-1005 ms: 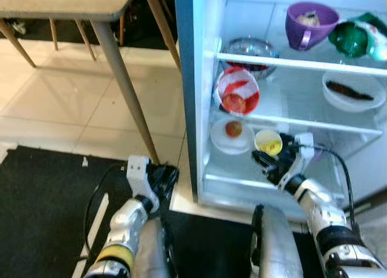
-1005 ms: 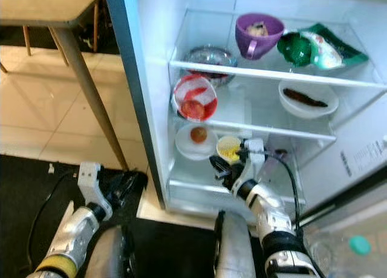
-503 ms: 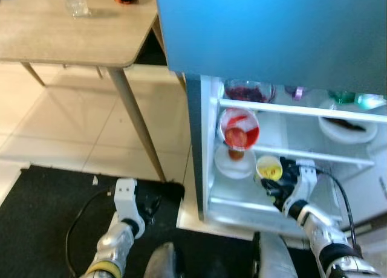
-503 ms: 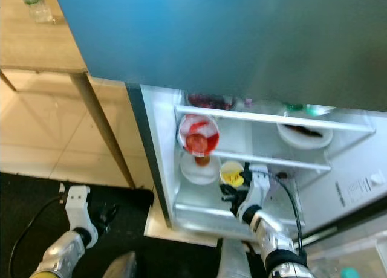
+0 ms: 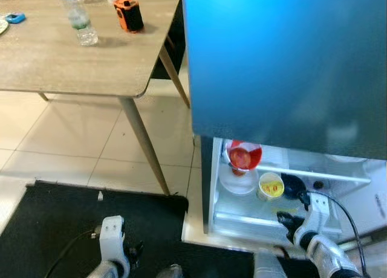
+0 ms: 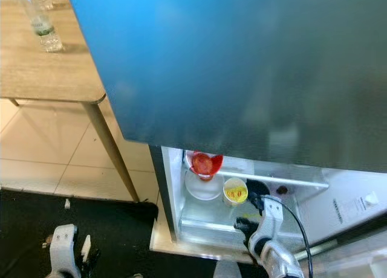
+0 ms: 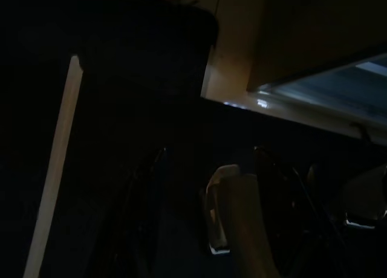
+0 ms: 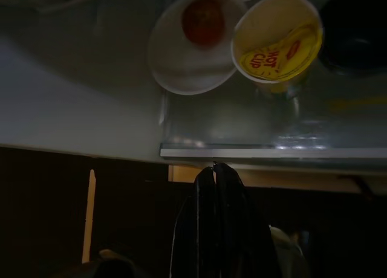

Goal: Restocking fridge

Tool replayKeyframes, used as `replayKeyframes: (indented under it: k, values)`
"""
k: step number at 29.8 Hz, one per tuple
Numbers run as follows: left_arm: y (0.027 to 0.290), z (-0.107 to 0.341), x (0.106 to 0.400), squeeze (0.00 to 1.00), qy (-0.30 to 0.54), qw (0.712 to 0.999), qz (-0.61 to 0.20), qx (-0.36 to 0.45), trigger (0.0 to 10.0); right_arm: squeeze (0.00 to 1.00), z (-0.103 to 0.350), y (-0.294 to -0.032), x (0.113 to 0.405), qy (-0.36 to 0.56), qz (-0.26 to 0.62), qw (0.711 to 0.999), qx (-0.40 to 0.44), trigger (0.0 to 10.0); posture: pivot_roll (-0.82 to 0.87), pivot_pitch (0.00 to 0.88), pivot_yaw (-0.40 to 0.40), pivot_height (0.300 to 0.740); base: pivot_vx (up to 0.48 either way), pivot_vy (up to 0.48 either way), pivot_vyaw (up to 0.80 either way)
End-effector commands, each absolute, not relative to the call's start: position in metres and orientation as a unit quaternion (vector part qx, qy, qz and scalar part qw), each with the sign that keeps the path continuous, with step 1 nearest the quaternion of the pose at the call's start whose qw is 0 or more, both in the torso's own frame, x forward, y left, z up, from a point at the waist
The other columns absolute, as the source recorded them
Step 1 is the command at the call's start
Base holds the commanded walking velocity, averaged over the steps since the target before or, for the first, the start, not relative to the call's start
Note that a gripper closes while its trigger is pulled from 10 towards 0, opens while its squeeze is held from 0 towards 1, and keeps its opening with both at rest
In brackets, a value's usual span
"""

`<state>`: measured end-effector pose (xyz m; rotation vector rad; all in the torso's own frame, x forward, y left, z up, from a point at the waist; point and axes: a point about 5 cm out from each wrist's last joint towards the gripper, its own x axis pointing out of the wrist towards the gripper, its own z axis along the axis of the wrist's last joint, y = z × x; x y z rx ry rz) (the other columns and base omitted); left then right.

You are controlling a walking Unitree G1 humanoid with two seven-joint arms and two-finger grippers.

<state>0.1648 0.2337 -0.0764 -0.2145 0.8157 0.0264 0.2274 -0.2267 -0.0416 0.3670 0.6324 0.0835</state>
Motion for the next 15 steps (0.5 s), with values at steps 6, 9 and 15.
replayKeyframes:
  k: [6, 9, 15]
  values:
    - [0.238, -0.086, 0.142, 0.00, 0.441, 0.892, 0.030, -0.095, 10.0, 0.00, -0.059, -0.231, 0.202, 0.365, 0.004, 0.915, 0.170, 10.0, 0.00, 0.058, 0.026, 0.718, 0.000, 0.000, 0.00]
    - [0.236, -0.089, 0.139, 0.00, 0.448, 0.888, 0.032, -0.094, 10.0, 0.00, -0.065, -0.235, 0.191, 0.386, -0.011, 0.908, 0.162, 10.0, 0.00, 0.055, 0.025, 0.733, 0.000, 0.000, 0.00]
    - [0.233, -0.090, 0.137, 0.00, 0.453, 0.886, 0.031, -0.094, 10.0, 0.00, -0.073, -0.238, 0.177, 0.416, -0.024, 0.896, 0.151, 10.0, 0.00, 0.043, 0.019, 0.740, 0.000, 0.000, 0.00]
